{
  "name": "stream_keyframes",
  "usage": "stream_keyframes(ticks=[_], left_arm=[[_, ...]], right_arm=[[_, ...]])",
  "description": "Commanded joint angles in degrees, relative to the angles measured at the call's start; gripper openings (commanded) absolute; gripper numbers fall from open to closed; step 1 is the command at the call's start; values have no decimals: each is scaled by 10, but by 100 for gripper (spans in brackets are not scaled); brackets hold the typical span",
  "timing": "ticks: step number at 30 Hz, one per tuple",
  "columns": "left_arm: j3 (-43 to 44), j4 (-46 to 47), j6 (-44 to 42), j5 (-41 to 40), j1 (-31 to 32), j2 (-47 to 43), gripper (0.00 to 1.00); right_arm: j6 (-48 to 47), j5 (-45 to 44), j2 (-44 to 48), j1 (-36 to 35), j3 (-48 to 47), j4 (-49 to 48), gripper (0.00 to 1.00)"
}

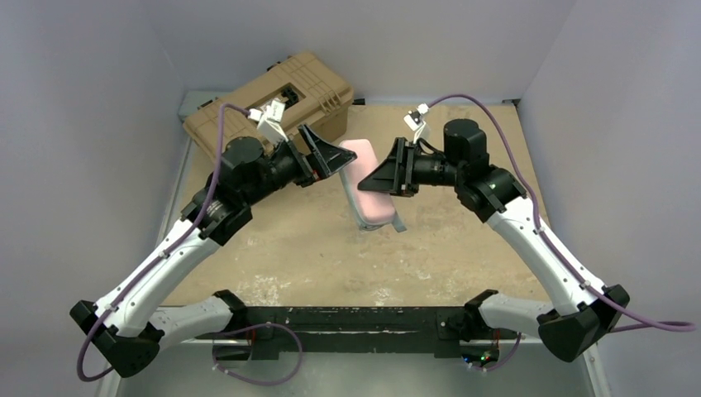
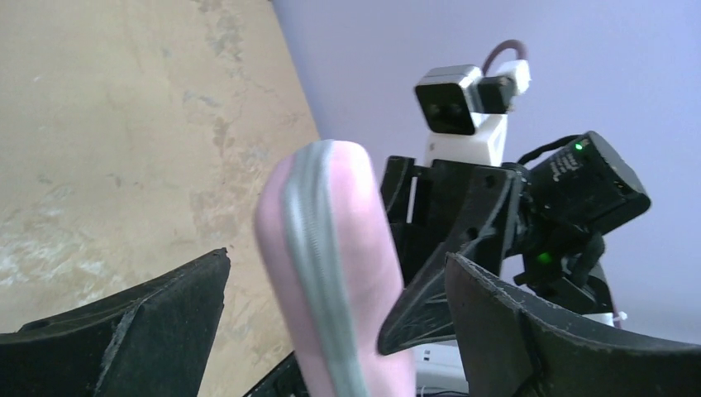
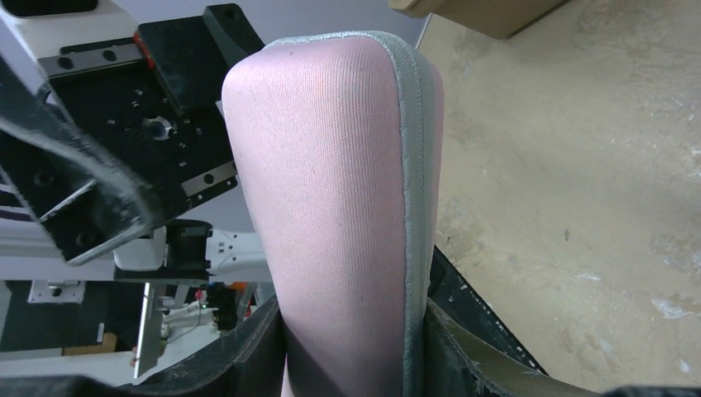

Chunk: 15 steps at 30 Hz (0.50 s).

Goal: Open the umbrella

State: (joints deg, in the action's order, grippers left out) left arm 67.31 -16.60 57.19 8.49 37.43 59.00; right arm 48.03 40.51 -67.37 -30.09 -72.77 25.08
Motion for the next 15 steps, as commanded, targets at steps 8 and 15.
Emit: stream_keyframes(ticks=[8, 15], left_arm=[[57, 4, -12, -90, 57, 44, 90], [65, 13, -6, -88, 63, 53, 57]], right_arm=[[35, 32, 16, -12, -55, -51, 34], [46, 55, 24, -13, -50, -85, 36]])
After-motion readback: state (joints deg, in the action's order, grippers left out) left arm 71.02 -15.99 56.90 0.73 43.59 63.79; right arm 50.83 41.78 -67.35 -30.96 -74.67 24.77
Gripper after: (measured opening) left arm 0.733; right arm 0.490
